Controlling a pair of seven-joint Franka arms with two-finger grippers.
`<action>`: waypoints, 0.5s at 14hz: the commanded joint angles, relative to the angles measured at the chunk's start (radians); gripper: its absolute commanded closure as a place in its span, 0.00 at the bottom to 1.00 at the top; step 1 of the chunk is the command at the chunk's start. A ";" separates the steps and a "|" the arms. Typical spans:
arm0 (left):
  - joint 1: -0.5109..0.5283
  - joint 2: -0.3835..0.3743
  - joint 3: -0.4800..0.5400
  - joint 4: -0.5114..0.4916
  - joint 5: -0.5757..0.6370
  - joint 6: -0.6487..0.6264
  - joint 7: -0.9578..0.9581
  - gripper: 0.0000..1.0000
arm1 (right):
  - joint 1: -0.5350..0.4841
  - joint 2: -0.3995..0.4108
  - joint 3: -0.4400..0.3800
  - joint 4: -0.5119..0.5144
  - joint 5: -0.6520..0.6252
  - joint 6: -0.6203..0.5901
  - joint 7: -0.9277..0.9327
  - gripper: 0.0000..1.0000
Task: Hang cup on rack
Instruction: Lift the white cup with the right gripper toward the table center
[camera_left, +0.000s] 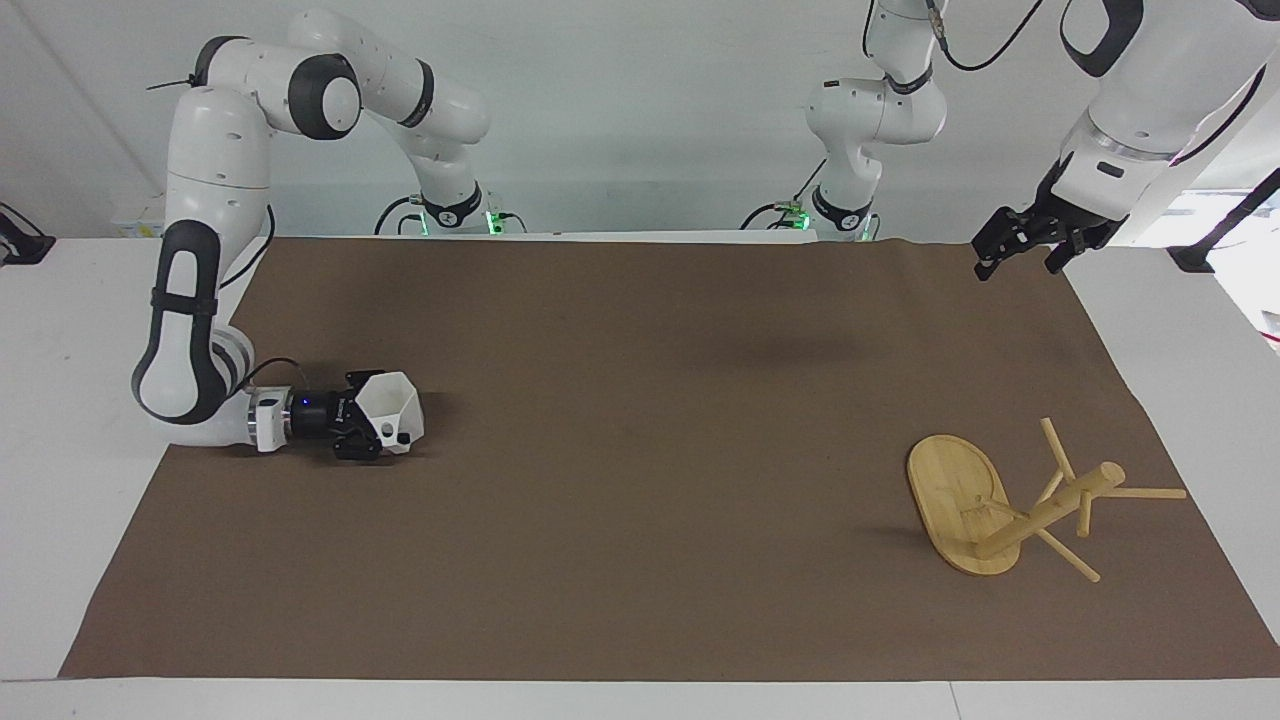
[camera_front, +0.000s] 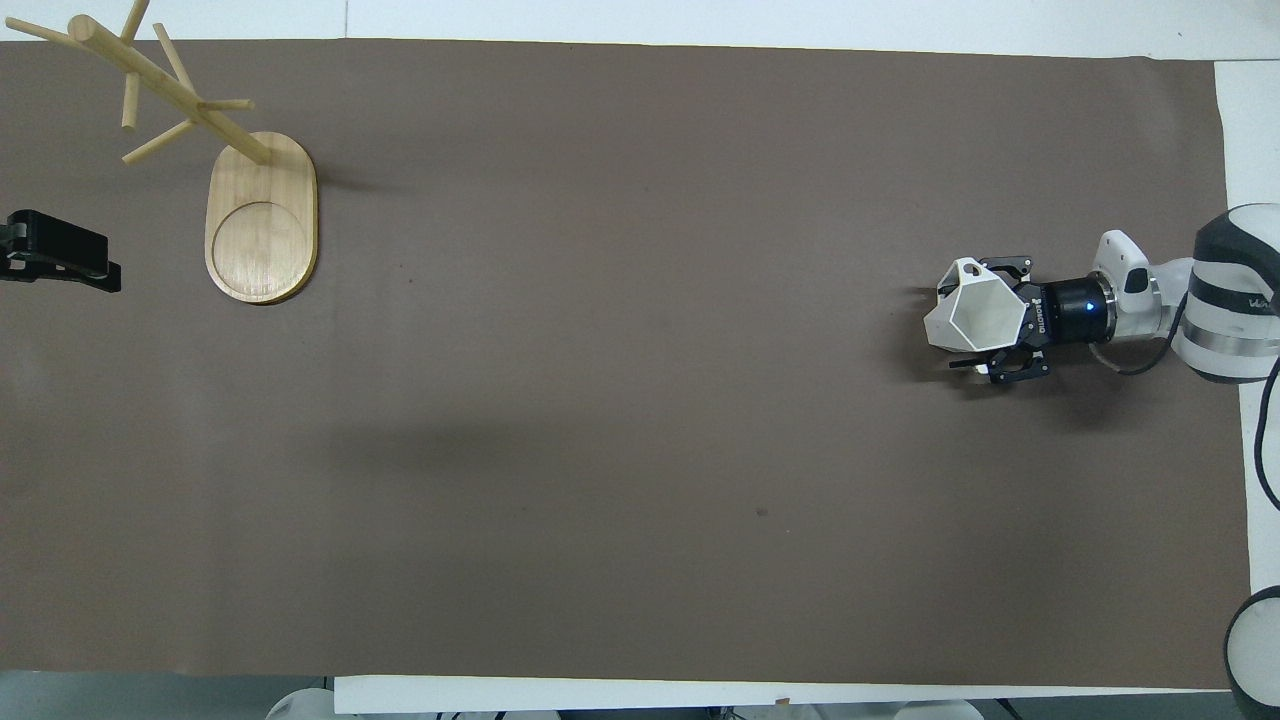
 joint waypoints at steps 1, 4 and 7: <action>0.011 -0.015 -0.007 -0.012 0.018 0.011 -0.011 0.00 | 0.021 -0.030 -0.002 -0.034 0.032 0.015 -0.010 0.63; -0.036 -0.017 -0.019 -0.041 0.017 0.058 -0.119 0.00 | 0.120 -0.091 0.001 -0.030 0.044 0.059 0.049 0.75; -0.156 -0.001 -0.019 -0.080 0.017 0.133 -0.285 0.00 | 0.269 -0.195 0.006 -0.027 0.107 0.192 0.224 0.75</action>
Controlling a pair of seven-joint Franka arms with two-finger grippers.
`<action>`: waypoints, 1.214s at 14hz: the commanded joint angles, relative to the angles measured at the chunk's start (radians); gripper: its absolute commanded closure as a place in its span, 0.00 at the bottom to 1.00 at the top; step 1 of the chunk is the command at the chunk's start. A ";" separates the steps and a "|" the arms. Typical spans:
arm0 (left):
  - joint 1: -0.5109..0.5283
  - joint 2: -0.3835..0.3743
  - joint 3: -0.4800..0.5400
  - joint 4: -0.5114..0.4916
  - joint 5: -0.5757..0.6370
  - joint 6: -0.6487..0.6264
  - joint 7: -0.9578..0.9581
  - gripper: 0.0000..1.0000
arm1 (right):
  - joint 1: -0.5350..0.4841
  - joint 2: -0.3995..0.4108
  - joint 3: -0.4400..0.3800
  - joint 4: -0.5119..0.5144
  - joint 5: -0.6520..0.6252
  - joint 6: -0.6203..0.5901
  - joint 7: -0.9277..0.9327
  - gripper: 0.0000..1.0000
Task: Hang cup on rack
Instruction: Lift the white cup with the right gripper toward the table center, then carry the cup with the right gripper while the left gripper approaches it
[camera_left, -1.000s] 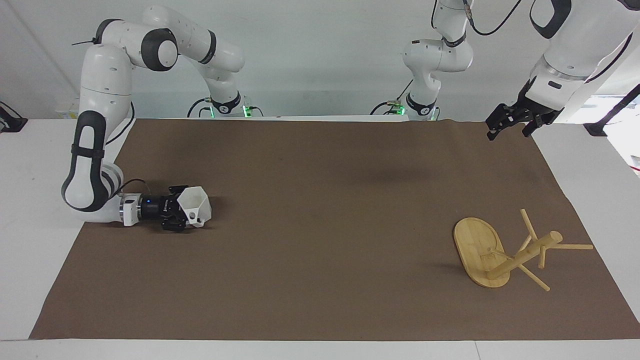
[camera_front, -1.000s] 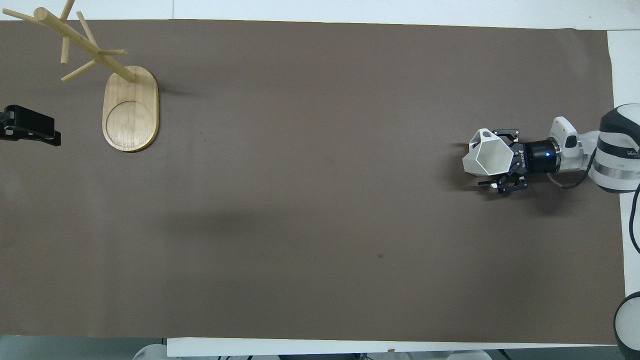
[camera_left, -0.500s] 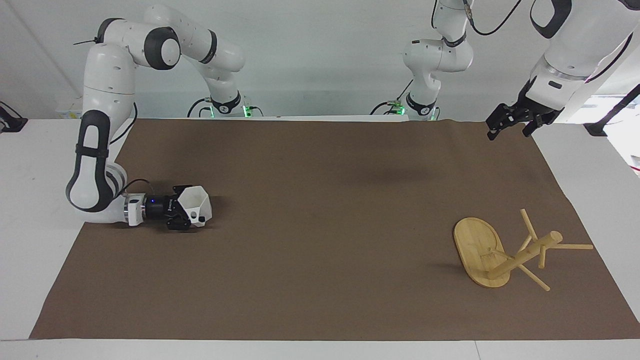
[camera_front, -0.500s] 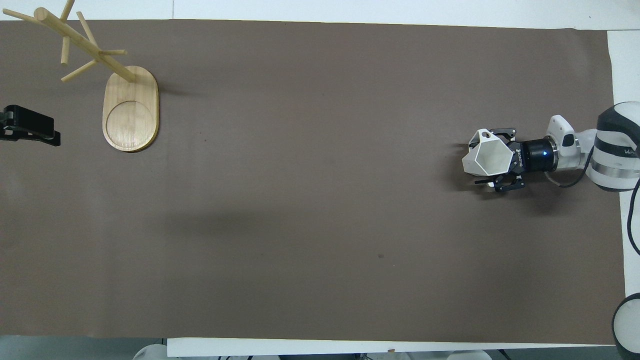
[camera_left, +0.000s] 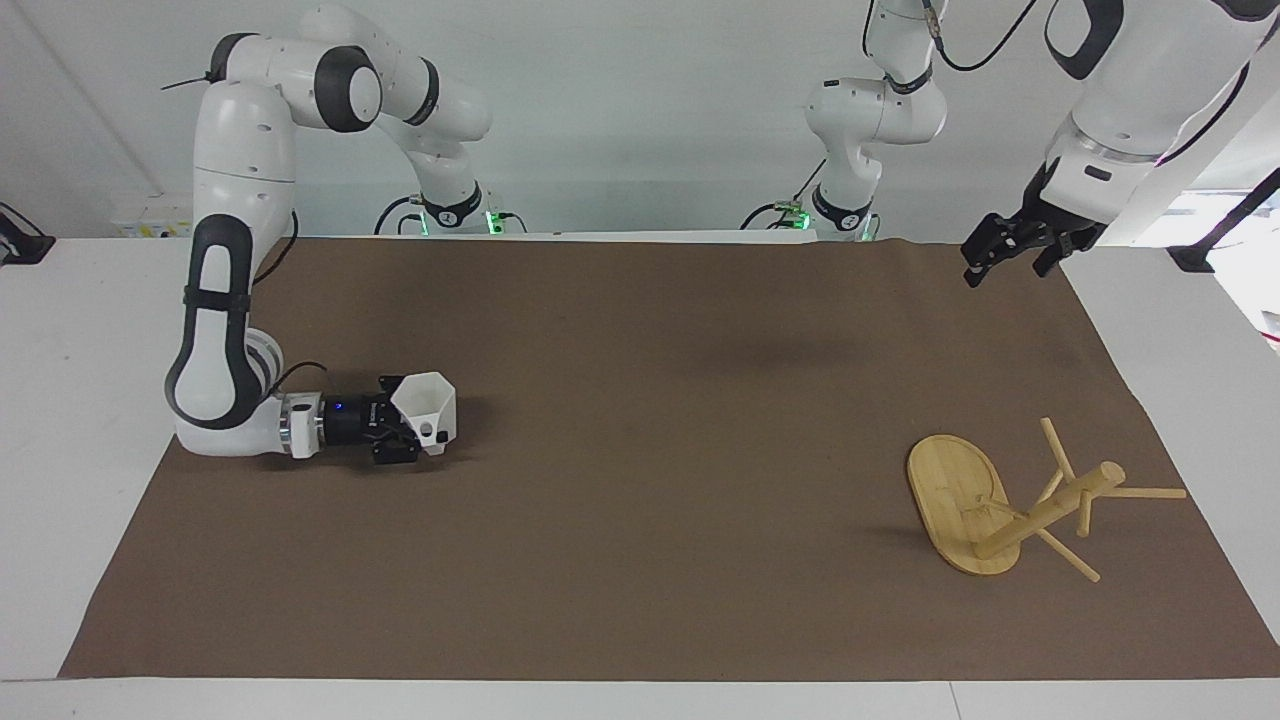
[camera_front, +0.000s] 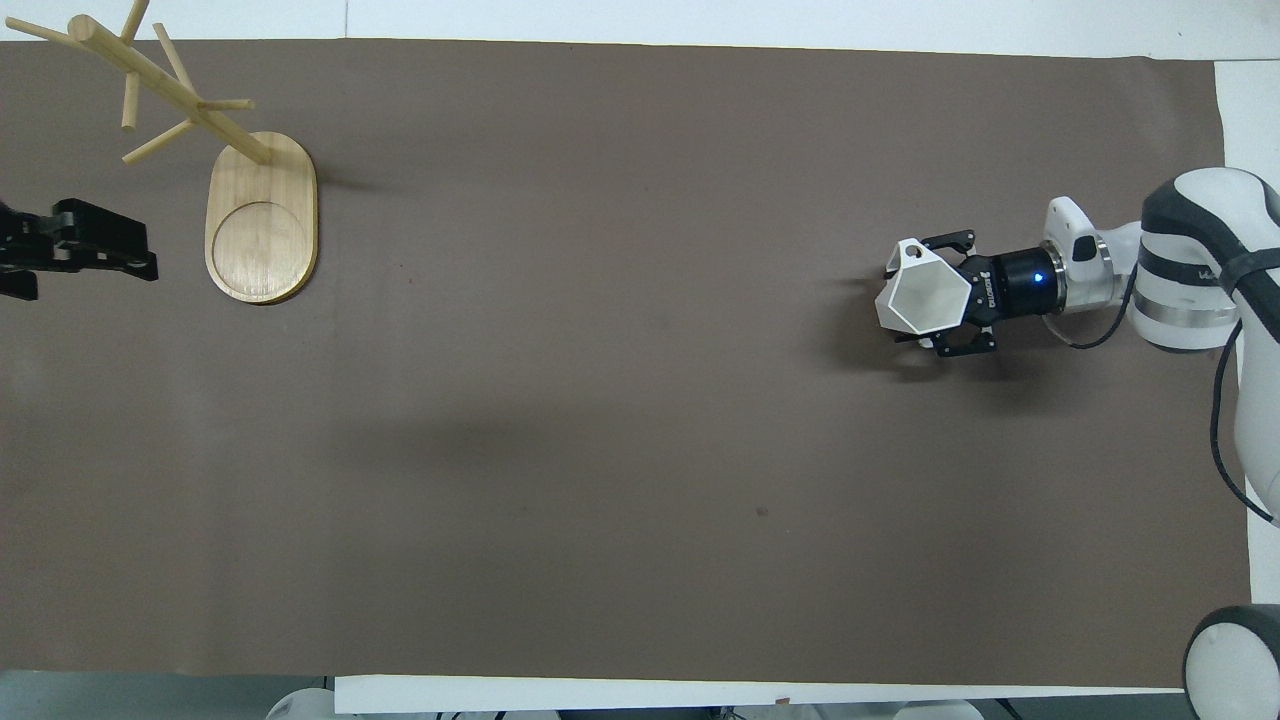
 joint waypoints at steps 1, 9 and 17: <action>-0.126 0.009 0.006 -0.064 0.017 0.109 -0.190 0.00 | 0.133 -0.094 -0.003 -0.032 0.137 0.116 0.137 0.75; -0.324 0.240 0.003 0.042 0.009 0.331 -0.651 0.00 | 0.456 -0.092 -0.003 -0.044 0.484 0.411 0.217 0.75; -0.395 0.337 0.001 0.133 -0.058 0.385 -0.689 0.00 | 0.638 -0.095 -0.003 -0.058 0.731 0.607 0.182 0.75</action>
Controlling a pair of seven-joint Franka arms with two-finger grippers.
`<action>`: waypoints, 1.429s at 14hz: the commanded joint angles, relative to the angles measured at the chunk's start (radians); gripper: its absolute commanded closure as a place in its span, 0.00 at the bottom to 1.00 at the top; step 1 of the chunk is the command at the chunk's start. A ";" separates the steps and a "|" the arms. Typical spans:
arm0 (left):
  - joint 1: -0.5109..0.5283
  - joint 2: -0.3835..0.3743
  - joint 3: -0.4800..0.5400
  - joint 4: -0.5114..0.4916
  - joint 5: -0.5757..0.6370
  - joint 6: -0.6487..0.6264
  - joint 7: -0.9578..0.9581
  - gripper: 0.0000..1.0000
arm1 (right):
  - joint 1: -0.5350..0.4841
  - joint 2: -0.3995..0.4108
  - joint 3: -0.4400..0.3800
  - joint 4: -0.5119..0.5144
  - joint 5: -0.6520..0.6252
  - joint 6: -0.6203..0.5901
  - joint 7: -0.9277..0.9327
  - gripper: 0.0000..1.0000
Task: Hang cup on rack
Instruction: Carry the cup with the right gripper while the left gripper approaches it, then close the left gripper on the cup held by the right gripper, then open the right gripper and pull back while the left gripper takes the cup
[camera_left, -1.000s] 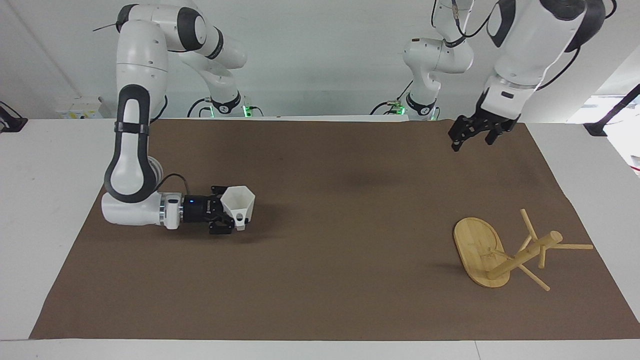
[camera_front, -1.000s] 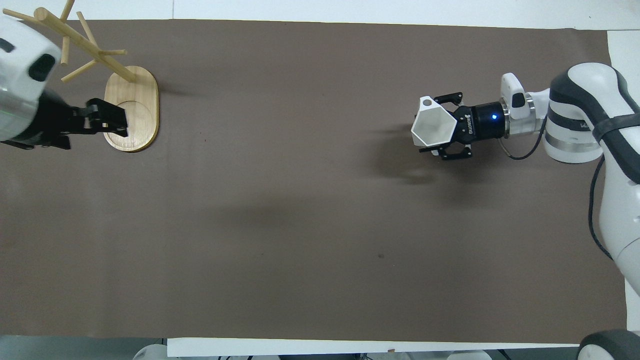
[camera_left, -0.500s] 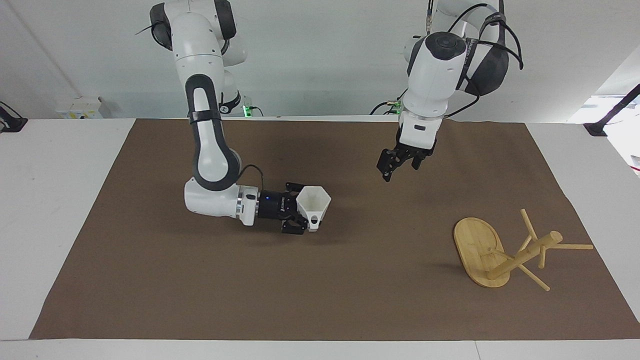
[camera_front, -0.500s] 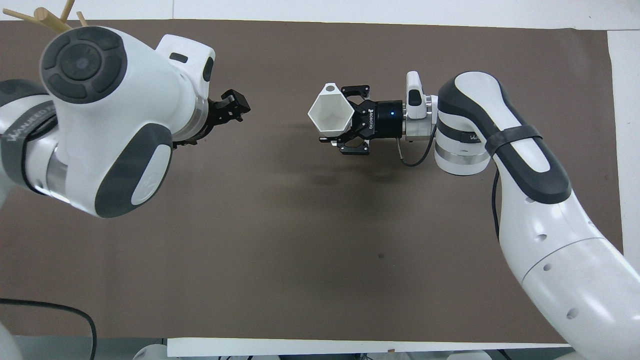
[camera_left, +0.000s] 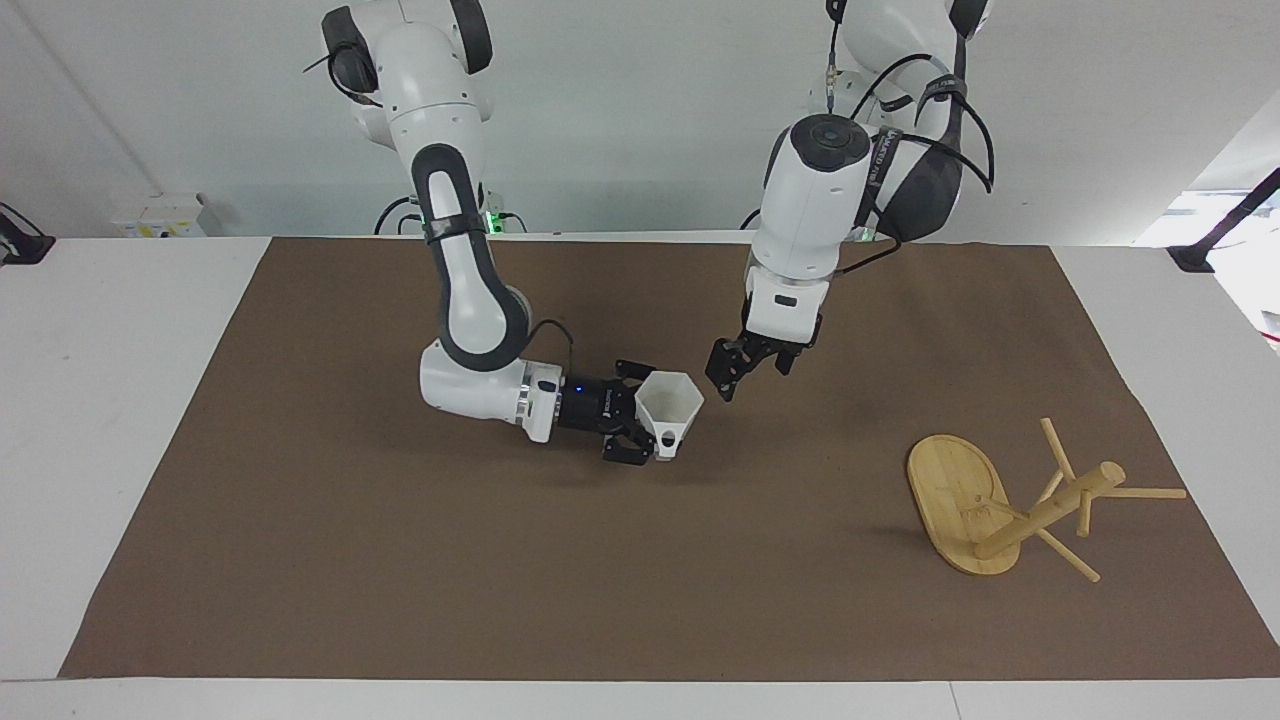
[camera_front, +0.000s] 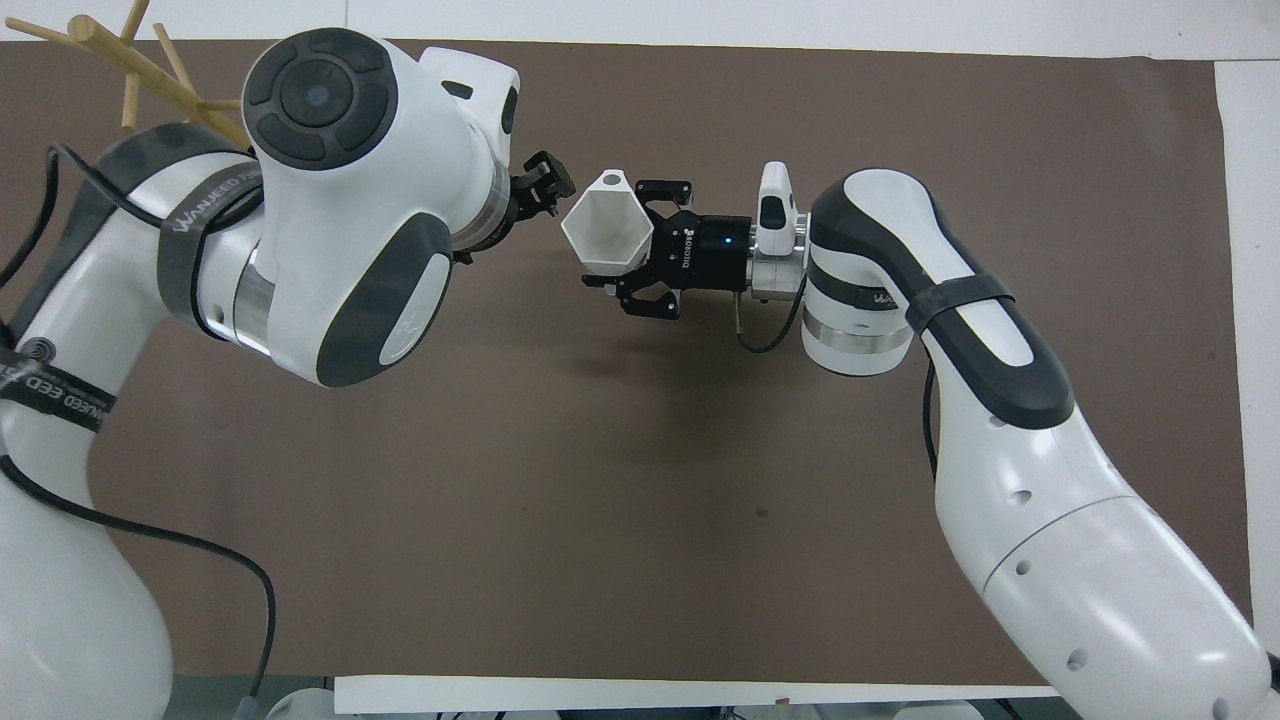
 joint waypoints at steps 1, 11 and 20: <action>-0.024 0.005 0.013 0.016 -0.014 0.014 -0.013 0.00 | 0.048 -0.012 -0.006 -0.016 0.069 0.053 -0.017 0.75; -0.027 0.005 0.012 -0.069 -0.009 0.040 0.001 0.59 | 0.048 -0.012 -0.005 -0.010 0.072 0.058 -0.022 0.75; -0.022 0.005 0.012 -0.077 -0.005 0.043 0.006 1.00 | 0.048 -0.012 -0.005 -0.008 0.072 0.070 -0.021 0.74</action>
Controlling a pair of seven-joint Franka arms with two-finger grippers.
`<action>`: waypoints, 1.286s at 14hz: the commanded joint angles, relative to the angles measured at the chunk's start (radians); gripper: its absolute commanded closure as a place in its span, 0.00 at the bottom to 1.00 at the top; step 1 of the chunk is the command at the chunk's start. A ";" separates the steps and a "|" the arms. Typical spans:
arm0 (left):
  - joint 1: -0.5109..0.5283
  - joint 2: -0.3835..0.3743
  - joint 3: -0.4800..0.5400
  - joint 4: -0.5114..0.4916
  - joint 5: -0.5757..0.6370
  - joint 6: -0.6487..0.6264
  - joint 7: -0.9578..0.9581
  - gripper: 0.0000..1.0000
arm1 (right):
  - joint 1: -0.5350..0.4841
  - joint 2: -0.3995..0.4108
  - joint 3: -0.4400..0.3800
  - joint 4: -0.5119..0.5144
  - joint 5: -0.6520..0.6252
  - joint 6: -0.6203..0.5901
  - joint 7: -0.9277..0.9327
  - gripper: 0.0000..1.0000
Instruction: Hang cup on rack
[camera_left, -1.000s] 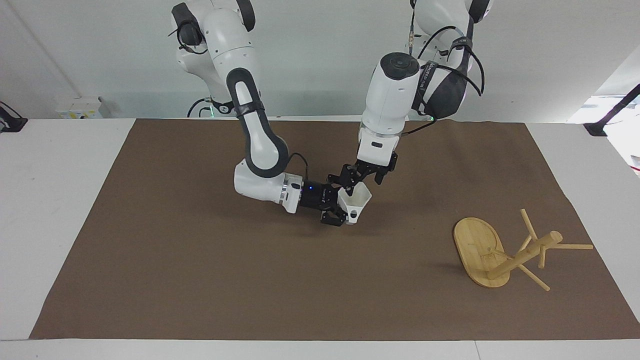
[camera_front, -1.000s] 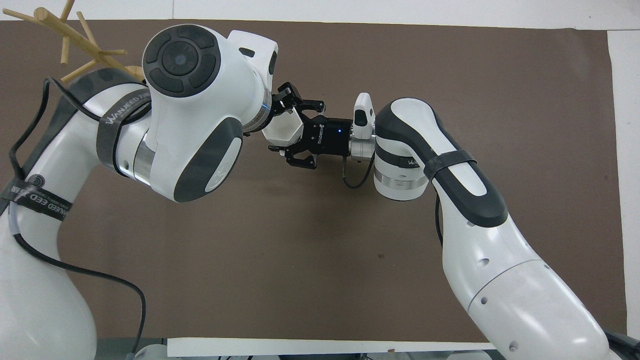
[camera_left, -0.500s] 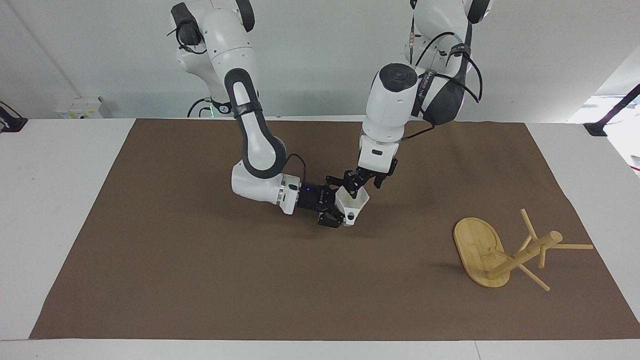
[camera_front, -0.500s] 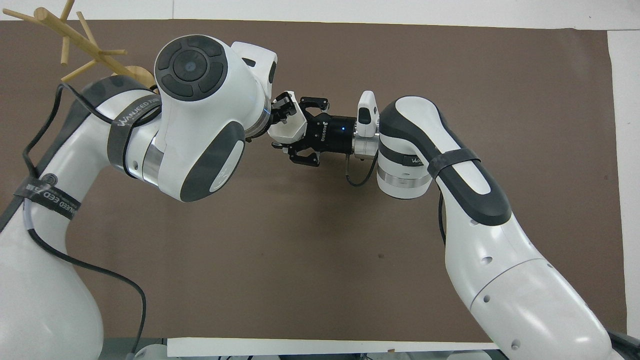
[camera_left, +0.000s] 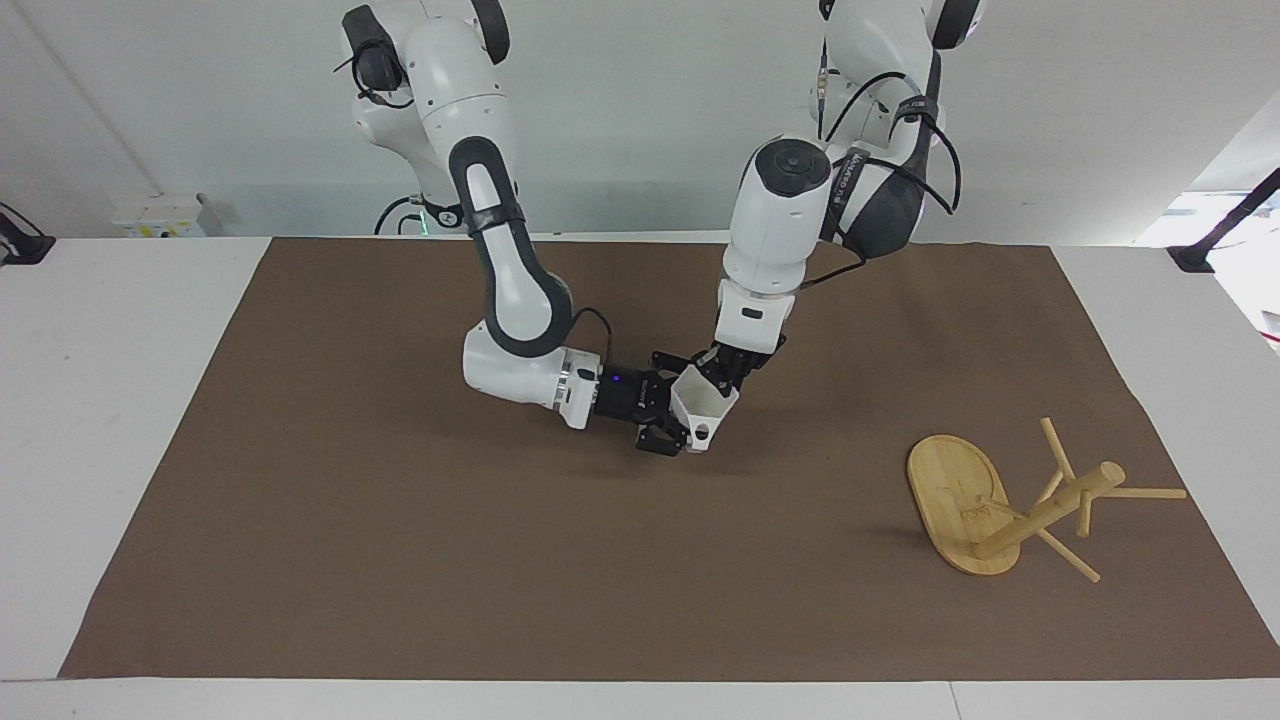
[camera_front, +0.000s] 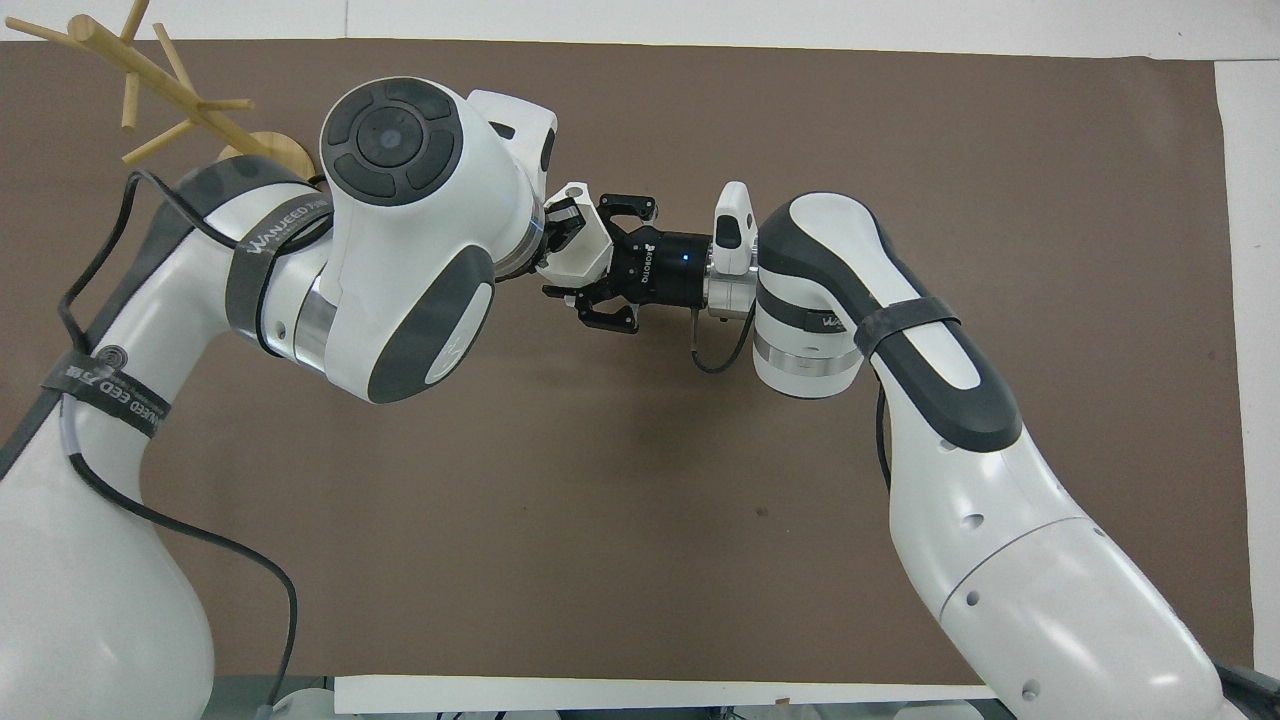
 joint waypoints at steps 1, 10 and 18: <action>-0.005 -0.007 0.009 -0.017 -0.004 0.016 0.010 1.00 | -0.008 -0.012 0.003 -0.009 0.026 0.008 -0.018 0.73; 0.004 -0.008 0.016 -0.030 -0.002 0.050 -0.005 1.00 | -0.060 -0.045 0.000 -0.015 -0.003 0.040 0.020 0.00; 0.170 -0.285 0.023 -0.572 0.050 0.706 -0.036 1.00 | -0.344 -0.146 -0.009 0.008 -0.596 -0.099 0.146 0.00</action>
